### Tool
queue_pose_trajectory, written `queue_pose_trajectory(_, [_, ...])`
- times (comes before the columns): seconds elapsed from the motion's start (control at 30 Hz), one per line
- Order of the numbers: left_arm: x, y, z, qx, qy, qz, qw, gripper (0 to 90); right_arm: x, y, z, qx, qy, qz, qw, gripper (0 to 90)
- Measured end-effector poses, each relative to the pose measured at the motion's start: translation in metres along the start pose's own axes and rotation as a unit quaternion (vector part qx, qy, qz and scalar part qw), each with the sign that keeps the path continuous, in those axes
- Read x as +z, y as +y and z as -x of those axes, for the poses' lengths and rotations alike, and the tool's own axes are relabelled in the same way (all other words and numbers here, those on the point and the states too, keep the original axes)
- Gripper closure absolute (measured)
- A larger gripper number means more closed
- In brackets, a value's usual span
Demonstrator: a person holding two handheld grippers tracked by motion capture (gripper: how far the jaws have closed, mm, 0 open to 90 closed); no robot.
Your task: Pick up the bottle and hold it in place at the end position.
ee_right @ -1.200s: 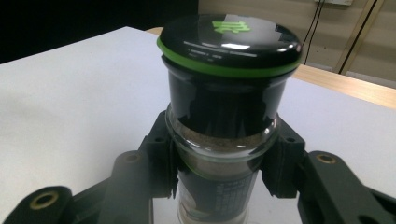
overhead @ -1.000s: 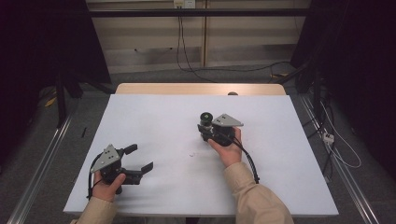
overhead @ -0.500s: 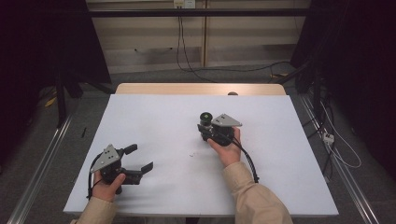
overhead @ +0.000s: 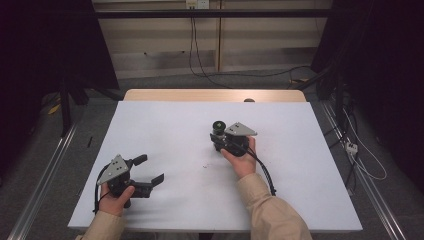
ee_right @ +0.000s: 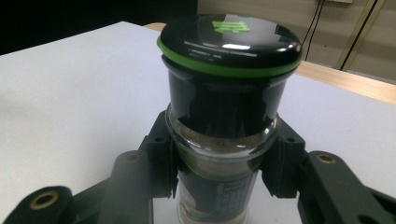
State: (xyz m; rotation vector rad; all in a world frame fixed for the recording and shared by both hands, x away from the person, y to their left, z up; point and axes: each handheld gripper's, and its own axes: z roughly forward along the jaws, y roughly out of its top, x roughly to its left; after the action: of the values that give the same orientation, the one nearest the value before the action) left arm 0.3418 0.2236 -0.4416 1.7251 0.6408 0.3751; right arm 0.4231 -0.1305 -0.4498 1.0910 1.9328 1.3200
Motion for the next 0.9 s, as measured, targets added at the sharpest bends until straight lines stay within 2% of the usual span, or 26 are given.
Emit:
queue_pose_trajectory(0.47, [0.0005, -0.0004, 0.0003, -0.003, -0.002, -0.001, 1.0000, 4.5, 0.0040, -0.0030, 0.0023, 0.003, -0.004, 0.002, 1.0000, 53.4])
queue_pose_trajectory(0.9, [0.0005, -0.0008, 0.0001, -0.004, -0.002, -0.002, 1.0000, 4.5, 0.0082, -0.0057, 0.0025, -0.006, -0.008, 0.002, 0.9999, 53.4])
